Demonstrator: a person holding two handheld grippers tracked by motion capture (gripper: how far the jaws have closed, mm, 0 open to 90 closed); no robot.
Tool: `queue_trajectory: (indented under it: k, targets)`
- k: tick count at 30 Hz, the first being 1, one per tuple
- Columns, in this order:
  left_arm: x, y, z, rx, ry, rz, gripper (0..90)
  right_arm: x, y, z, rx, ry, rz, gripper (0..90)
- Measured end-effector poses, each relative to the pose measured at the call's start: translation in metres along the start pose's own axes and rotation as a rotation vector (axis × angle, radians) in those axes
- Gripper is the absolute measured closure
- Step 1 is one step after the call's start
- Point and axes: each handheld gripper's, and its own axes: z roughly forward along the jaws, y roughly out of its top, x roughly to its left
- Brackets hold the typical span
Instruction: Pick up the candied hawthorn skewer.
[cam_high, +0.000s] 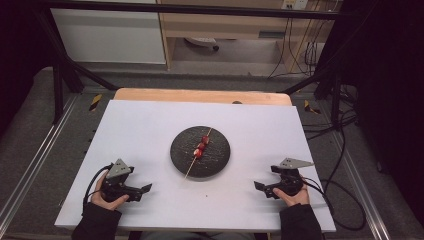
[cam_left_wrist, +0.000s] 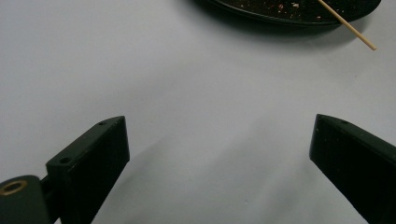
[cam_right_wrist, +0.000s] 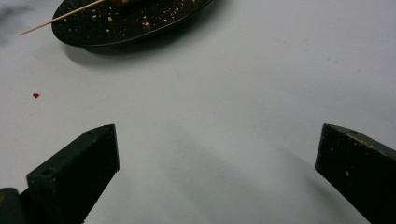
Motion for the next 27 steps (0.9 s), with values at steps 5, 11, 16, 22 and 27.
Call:
queue_trajectory:
  k: [5,11,16,22,27]
  targets:
    - [-0.001,0.001,0.000,-0.002,0.004,0.000,4.4,0.001,0.000,-0.001,-0.003,-0.002,0.000,0.7]
    - [-0.006,0.005,0.001,0.000,0.003,0.010,4.5,0.001,0.000,-0.002,-0.010,-0.008,-0.003,0.7]
    - [-0.009,0.010,0.002,-0.005,0.008,0.007,4.5,0.001,0.001,-0.002,-0.014,-0.009,-0.001,0.7]
    - [-0.017,0.018,0.006,-0.005,0.004,0.017,4.6,0.001,0.002,-0.002,-0.010,-0.010,-0.009,0.7]
    - [-0.023,0.028,0.009,-0.005,0.009,0.017,5.8,0.001,0.002,-0.001,-0.005,-0.014,-0.008,0.7]
